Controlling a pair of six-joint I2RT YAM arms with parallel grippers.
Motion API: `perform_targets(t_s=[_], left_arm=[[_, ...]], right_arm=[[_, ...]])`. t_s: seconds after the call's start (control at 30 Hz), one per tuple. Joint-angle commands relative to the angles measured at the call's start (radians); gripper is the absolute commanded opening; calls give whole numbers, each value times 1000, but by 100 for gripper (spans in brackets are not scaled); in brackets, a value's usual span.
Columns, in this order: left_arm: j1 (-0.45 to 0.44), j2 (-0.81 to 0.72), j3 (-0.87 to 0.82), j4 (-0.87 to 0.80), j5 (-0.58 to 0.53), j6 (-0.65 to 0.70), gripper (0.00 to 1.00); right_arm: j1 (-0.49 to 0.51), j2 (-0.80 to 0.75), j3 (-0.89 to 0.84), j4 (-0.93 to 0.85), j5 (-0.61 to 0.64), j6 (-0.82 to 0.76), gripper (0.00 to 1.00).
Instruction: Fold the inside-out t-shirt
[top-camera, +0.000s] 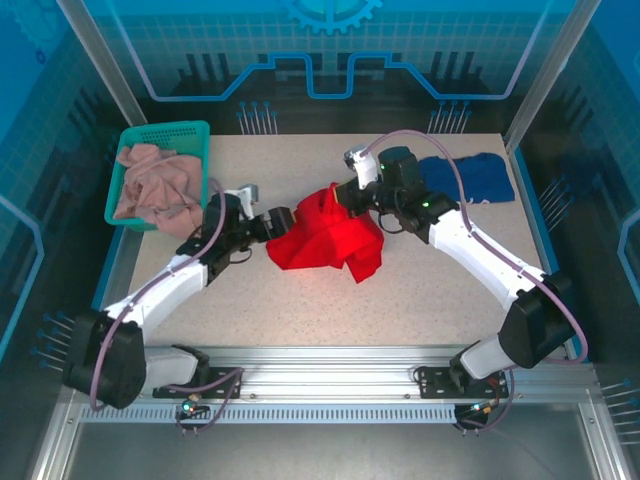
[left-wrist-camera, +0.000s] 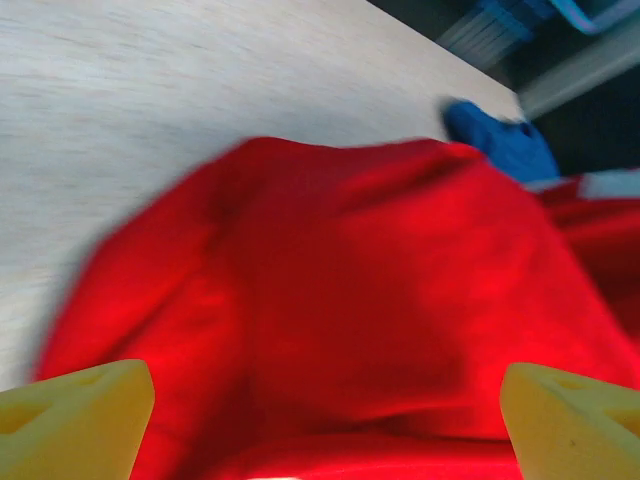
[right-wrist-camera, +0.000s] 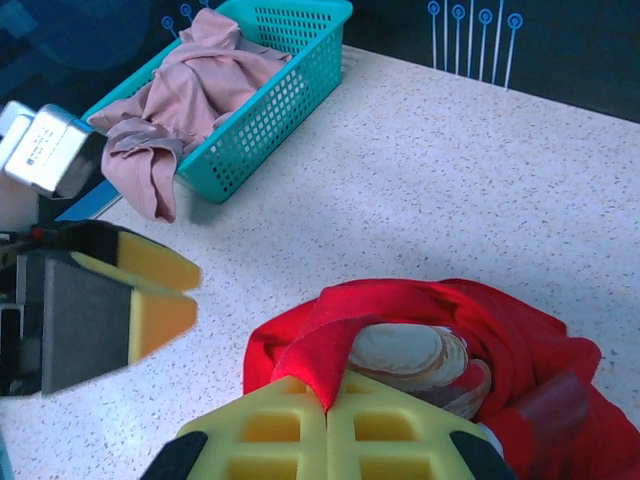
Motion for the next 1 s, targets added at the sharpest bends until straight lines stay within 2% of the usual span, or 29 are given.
perform_targets(t_s=[0.0, 0.07, 0.13, 0.17, 0.27, 0.3, 0.33, 0.53, 0.67, 0.8, 0.93, 0.97], left_arm=[[-41, 134, 85, 120, 154, -43, 92], [-51, 224, 143, 150, 194, -81, 91], [-54, 307, 195, 177, 235, -118, 78], [-55, 343, 212, 207, 256, -139, 64], [-52, 403, 218, 254, 241, -177, 11], [-47, 405, 204, 248, 208, -178, 2], [-37, 401, 184, 247, 175, -184, 0], [113, 318, 64, 232, 50, -238, 0], [123, 224, 23, 148, -18, -164, 0], [98, 153, -88, 185, -25, -120, 0], [35, 102, -179, 145, -88, -26, 16], [18, 90, -197, 122, -102, -10, 23]], right_arm=[[11, -7, -5, 36, -35, -17, 0], [13, -10, -10, 37, -34, -18, 0], [12, -14, -11, 33, -28, -24, 0], [13, -16, -5, 27, -24, -32, 0], [1, -29, 36, 0, 11, -45, 0], [-10, -35, 63, -4, 19, -37, 0], [-21, -39, 89, -3, 22, -23, 0], [-51, -25, 294, 52, -67, 67, 0], [-51, -38, 322, 72, -84, 89, 0], [-52, -61, 203, 39, -80, 81, 0], [-52, -116, -59, 6, -37, 78, 0], [-49, -128, -130, -9, -33, 84, 0]])
